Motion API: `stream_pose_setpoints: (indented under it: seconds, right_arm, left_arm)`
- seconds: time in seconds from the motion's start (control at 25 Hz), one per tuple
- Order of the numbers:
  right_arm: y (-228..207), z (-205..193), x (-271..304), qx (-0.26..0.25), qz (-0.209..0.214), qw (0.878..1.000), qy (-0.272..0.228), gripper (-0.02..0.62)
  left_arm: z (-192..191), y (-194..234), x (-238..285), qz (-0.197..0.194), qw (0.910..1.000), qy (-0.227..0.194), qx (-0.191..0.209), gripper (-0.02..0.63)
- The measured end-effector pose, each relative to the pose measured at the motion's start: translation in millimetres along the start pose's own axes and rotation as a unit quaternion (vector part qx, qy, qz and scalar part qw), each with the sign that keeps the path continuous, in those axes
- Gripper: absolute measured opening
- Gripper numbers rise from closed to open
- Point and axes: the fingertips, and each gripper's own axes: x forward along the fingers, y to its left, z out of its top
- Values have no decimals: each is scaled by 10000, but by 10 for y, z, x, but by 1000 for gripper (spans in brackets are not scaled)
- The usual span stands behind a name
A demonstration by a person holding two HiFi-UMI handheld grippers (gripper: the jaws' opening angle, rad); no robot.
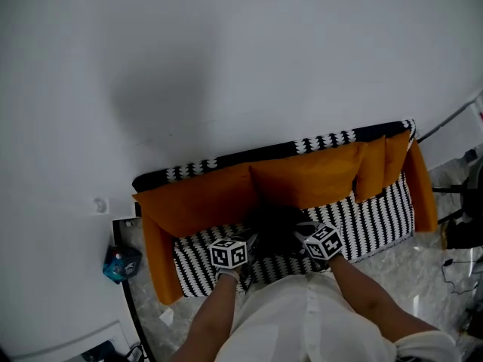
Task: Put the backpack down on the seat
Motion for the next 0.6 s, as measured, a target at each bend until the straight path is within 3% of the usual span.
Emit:
stream_pose_setpoints:
  seconds: [0.6]
  right_arm:
    - [-87,-85,19,-163,-259,9989,341,26]
  left_arm:
    - [-45,-2,85,61,9992,303,270,49]
